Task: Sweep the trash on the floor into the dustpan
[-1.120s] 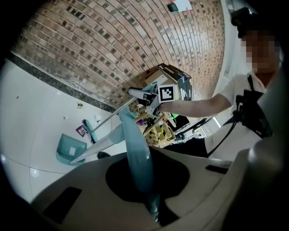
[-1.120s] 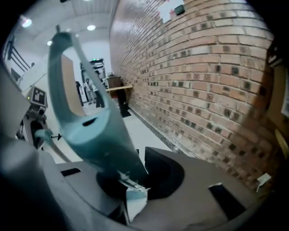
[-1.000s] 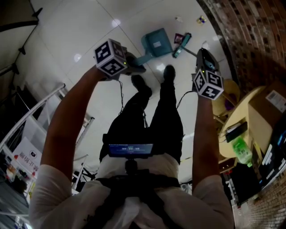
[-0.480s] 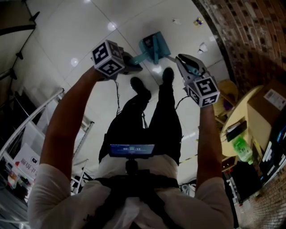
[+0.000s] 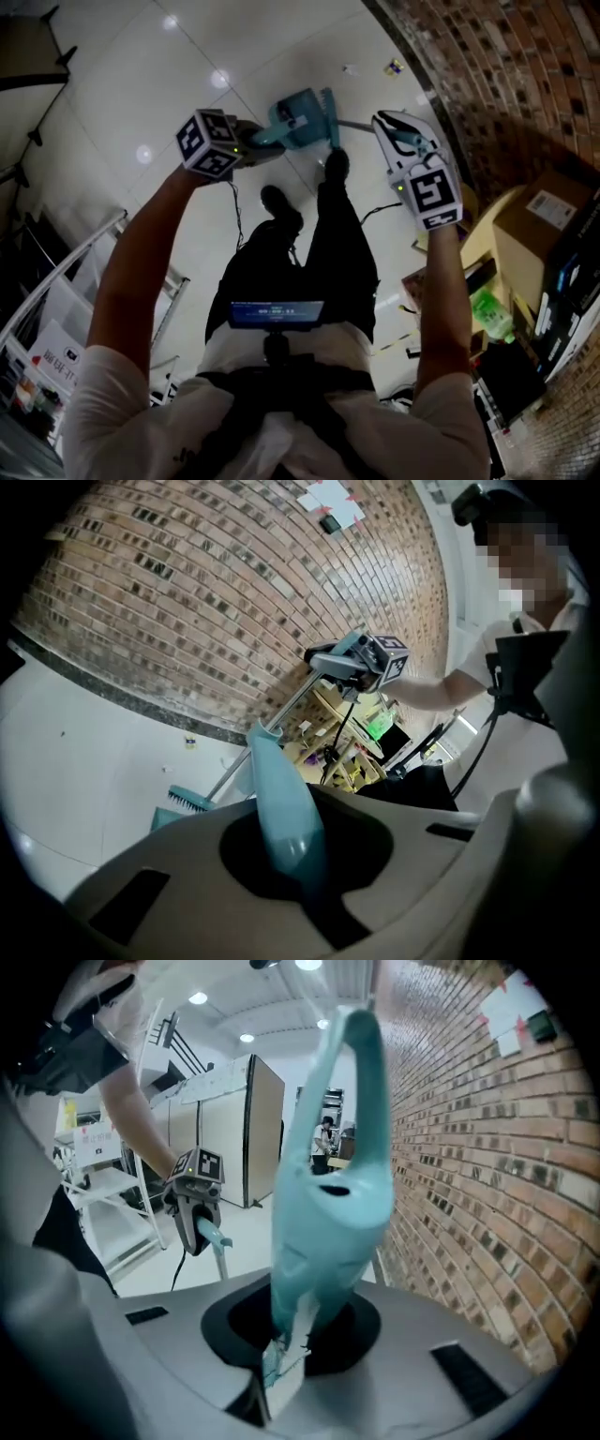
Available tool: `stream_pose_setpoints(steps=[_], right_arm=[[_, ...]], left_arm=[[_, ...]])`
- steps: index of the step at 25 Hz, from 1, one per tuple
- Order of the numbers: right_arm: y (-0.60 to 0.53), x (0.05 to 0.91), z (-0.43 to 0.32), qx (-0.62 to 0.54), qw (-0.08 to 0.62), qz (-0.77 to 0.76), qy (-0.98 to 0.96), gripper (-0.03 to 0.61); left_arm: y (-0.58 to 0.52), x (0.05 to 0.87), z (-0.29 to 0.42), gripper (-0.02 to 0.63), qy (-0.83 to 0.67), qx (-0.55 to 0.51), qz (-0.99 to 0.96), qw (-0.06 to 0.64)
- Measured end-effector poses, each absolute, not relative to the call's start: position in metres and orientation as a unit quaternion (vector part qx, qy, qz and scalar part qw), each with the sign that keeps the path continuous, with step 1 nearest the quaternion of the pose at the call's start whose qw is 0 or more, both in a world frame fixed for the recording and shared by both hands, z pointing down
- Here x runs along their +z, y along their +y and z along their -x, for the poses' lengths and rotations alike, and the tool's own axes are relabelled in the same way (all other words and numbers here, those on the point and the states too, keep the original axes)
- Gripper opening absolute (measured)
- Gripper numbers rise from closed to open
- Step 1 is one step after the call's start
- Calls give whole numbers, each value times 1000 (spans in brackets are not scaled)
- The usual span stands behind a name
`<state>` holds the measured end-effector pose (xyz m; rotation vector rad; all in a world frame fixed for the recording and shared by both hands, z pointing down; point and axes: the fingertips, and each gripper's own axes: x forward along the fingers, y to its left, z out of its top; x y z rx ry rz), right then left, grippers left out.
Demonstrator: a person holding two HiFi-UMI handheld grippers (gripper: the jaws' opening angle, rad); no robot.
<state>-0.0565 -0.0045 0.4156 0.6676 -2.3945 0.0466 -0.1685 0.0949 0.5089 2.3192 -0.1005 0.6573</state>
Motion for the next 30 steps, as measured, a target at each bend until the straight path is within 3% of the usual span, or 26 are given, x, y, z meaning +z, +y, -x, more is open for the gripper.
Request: stream_pose_setpoints(steps=[9,17,26,30], right_arm=[[-110,444,4,-9,385,-248,-889,37],[-204,480,-32,0,396,-237,-887,37],[-190,527,-32,46,406,-289,-866,41],[-186,531,-33,102,366,-367,-849,42]], left_arm=[[23,486,151,0,-73,254,-893,365],[-53,492,126,0,-79,283,-881,371],[-73,520,133,0,-10,360,-861,358],[-68,532,149,0,12,369,-851,374]])
